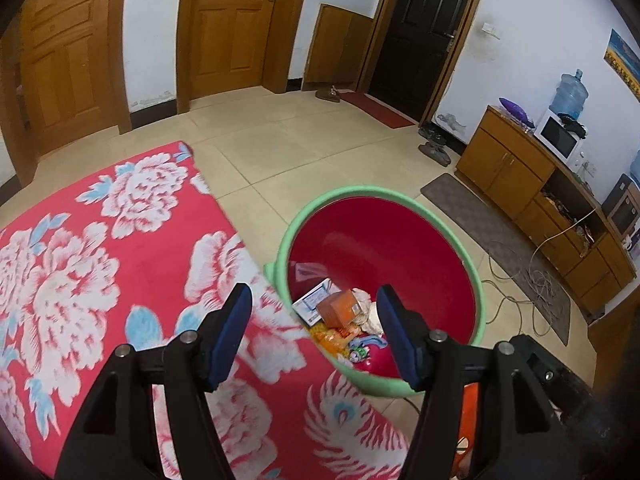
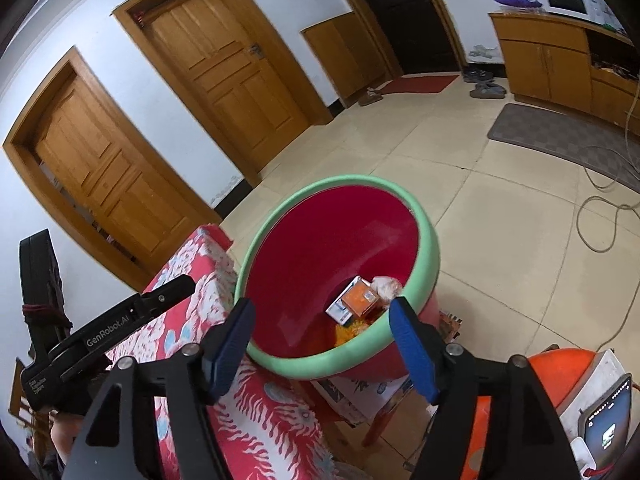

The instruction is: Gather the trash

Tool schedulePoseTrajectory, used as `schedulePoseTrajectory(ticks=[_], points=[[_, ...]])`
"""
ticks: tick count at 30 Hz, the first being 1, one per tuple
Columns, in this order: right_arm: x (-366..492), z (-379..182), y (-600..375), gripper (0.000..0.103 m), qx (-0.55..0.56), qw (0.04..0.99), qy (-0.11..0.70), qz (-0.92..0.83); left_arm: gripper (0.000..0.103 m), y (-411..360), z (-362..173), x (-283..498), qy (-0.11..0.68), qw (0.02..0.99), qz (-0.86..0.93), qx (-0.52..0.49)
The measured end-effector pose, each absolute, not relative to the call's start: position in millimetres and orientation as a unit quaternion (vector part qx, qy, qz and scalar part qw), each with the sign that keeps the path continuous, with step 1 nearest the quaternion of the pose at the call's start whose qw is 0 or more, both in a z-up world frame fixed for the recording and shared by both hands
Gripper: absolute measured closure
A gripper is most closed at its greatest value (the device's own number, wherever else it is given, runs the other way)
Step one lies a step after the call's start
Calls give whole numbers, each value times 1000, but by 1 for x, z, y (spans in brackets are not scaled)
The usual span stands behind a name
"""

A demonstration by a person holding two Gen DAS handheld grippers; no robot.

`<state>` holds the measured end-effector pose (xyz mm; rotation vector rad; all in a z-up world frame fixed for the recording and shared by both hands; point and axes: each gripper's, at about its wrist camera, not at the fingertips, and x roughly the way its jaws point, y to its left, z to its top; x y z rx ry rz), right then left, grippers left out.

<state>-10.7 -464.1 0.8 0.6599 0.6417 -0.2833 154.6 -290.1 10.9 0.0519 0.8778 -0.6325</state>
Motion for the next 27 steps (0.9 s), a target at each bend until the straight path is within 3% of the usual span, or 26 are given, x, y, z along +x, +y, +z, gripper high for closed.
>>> schedulePoseTrajectory(ticks=[15, 20, 27], points=[[-12, 15, -412, 11, 268, 898, 341, -79, 38, -191, 28, 106, 414, 884, -218, 8], [-17, 28, -383, 8, 238, 908, 340, -57, 28, -158, 34, 89, 408, 893, -191, -8], [-34, 44, -349, 5, 218, 919, 325, -46, 23, -117, 43, 61, 396, 905, -155, -17]])
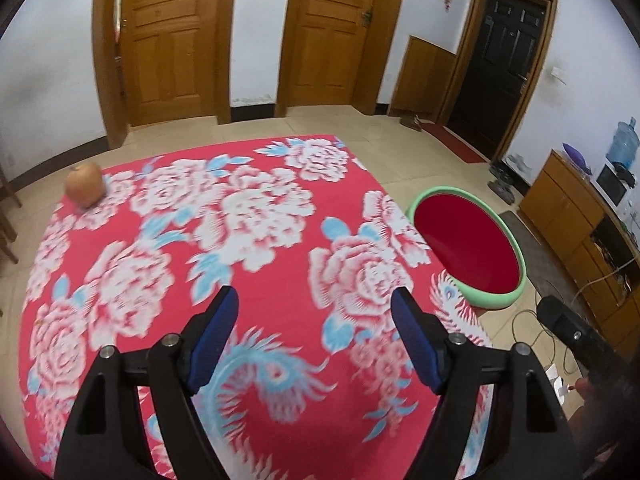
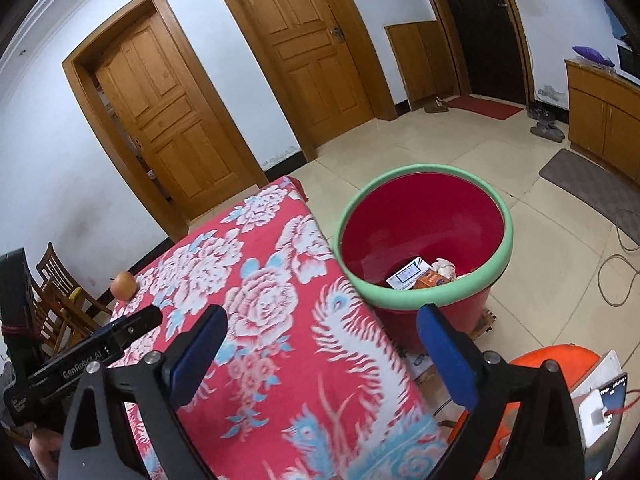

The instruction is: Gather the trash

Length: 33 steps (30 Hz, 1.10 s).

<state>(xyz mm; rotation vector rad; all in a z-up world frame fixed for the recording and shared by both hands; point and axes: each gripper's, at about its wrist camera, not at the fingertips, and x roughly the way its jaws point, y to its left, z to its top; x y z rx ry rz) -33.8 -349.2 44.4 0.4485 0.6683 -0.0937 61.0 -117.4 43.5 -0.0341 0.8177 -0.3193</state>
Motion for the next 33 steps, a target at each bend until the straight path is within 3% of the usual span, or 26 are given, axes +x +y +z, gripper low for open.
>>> schedulePoseTrajectory(ticks=[4, 33], points=[[-43, 49, -332, 3, 203, 923, 323, -38, 15, -101, 47, 42, 384, 913, -139, -19], [-82, 64, -274, 1, 153, 939, 309, -8, 15, -53, 51, -9, 371, 925, -58, -50]])
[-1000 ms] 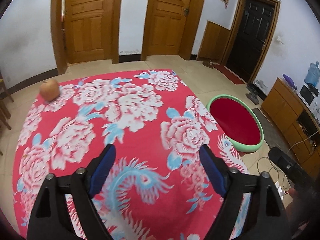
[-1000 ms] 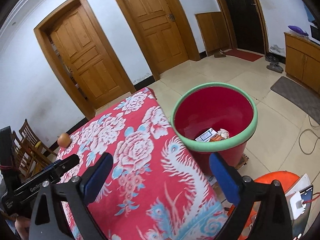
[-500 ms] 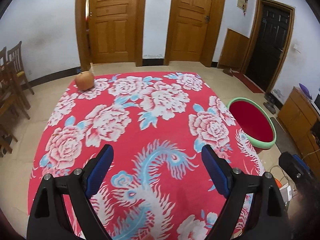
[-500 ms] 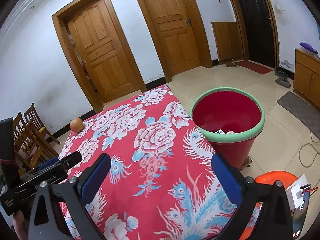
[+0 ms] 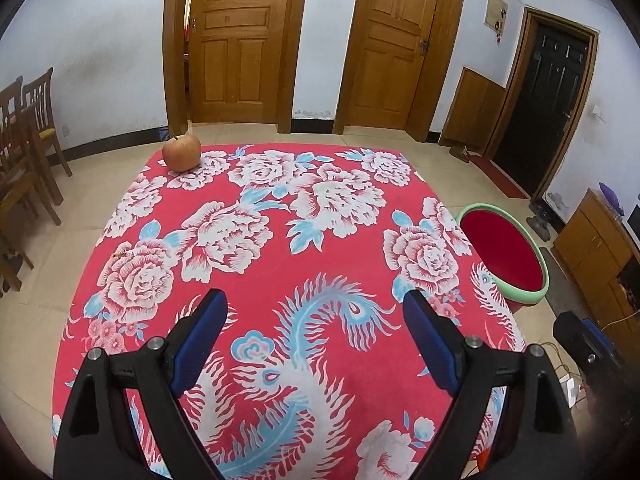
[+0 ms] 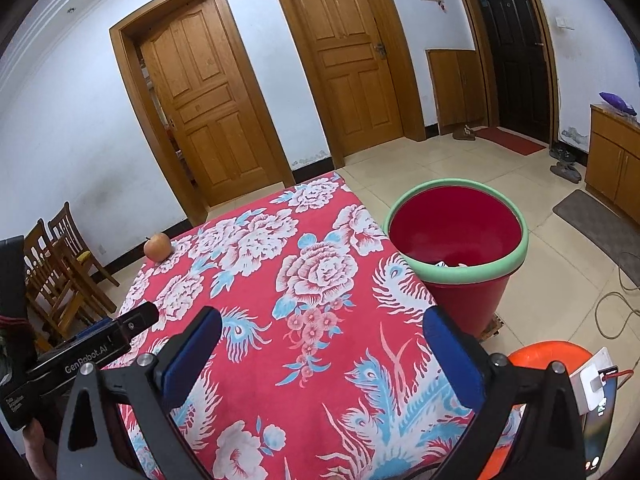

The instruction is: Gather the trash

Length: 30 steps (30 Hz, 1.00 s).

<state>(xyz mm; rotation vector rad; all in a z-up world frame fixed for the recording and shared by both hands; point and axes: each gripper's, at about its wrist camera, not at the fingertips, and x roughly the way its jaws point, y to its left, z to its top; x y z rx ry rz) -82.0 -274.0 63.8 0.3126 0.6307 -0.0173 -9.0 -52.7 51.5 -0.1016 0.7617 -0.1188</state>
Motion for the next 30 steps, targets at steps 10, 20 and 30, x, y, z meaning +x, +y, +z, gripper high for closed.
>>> schedulePoseTrajectory(ticks=[10, 20, 30], points=[[-83, 63, -278, 1, 158, 937, 312, -12, 15, -61, 52, -14, 365, 928, -68, -37], [-82, 60, -279, 1, 161, 935, 315, -12, 15, -60, 52, -15, 362, 930, -59, -33], [-82, 60, -279, 1, 161, 935, 315, -12, 15, -60, 53, -15, 361, 930, -57, -33]])
